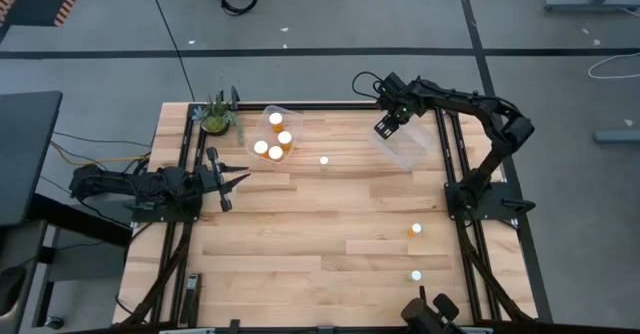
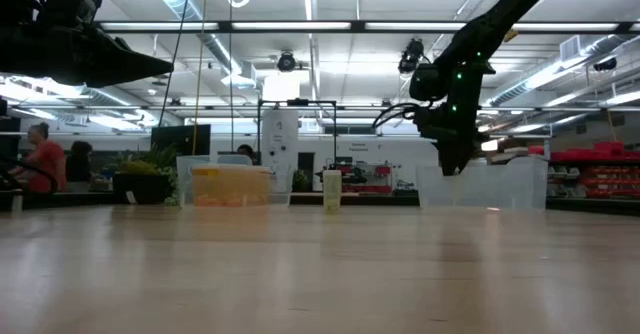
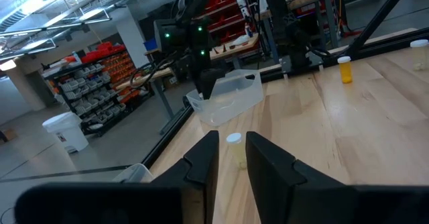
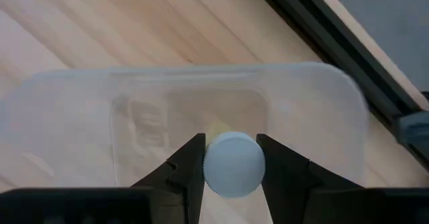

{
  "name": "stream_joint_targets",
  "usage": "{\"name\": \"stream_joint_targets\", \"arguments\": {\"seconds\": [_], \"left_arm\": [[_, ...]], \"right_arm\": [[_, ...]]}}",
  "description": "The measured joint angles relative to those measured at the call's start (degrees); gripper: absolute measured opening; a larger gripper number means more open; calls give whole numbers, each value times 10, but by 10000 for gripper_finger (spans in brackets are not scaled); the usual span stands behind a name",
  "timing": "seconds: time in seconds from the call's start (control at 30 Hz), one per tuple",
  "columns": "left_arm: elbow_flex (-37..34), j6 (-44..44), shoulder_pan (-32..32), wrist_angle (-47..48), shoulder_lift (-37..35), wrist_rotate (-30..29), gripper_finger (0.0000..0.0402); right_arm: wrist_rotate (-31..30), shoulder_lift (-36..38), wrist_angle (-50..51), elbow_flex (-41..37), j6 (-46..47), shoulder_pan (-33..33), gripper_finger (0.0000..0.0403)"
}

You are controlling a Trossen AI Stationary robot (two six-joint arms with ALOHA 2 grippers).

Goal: Pick and place medicine bottles into bin by pill shape (circle, oval)
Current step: Put the small yellow pill bottle into the right transparent bin

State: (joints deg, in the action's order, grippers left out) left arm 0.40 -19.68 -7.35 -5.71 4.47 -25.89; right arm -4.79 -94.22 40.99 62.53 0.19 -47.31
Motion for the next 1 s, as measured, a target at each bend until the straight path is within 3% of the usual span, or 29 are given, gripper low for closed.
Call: {"name": "stream_joint_targets", "arguments": {"seconds": [0.6, 1.0], "left_arm": [[0, 0, 0, 0, 0, 0, 80], [0, 0, 0, 0, 0, 0, 91]], "right_arm": [[4, 0, -31, -26, -1, -2, 137], [4, 0, -14, -16, -17, -2, 220]]}}
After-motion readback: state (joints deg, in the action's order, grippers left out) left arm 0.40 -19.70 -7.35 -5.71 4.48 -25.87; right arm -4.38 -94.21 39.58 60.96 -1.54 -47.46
